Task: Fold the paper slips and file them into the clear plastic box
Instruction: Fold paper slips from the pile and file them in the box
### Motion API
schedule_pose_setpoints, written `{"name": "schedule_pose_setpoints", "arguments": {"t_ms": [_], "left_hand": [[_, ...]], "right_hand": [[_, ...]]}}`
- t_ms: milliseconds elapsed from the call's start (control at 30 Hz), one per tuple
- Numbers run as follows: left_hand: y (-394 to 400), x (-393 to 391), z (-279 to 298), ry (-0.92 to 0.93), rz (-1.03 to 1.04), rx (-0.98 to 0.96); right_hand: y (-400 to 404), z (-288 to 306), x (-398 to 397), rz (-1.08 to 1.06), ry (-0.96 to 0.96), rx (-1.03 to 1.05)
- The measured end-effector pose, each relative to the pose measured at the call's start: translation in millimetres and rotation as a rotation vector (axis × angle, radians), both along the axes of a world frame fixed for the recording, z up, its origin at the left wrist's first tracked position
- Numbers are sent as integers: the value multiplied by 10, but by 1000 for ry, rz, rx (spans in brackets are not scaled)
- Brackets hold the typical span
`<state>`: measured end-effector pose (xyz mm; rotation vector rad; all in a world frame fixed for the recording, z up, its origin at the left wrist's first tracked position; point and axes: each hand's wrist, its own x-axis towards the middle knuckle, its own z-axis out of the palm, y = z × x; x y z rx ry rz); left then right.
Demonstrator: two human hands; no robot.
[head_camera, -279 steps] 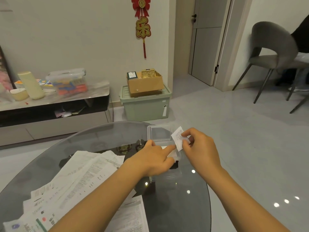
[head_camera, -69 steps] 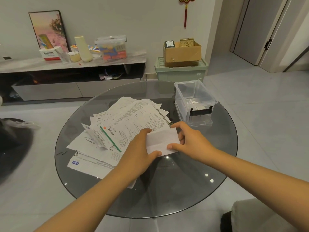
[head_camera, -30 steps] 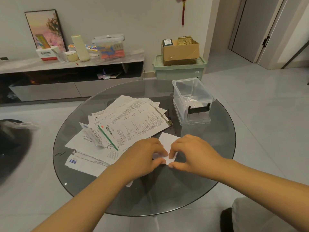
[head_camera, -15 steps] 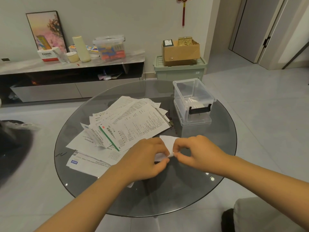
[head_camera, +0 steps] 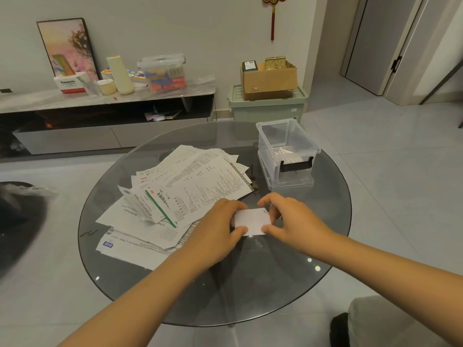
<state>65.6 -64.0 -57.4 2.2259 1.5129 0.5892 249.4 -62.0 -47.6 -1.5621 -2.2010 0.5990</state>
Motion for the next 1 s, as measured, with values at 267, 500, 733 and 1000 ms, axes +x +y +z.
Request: {"name": "schedule_pose_setpoints", "arguments": {"t_ms": [267, 500, 733, 1000], "left_hand": [[23, -3, -26, 77, -70, 107], [62, -64, -7, 207, -131, 113], [54, -45, 46, 312, -188, 256], [12, -1, 98, 186, -108, 315]], "right_hand": [[31, 50, 42, 163, -343, 171], [-36, 65, 57, 147, -513, 222], [-42, 56, 39, 191, -554, 230], [5, 132, 49, 139, -402, 337]]}}
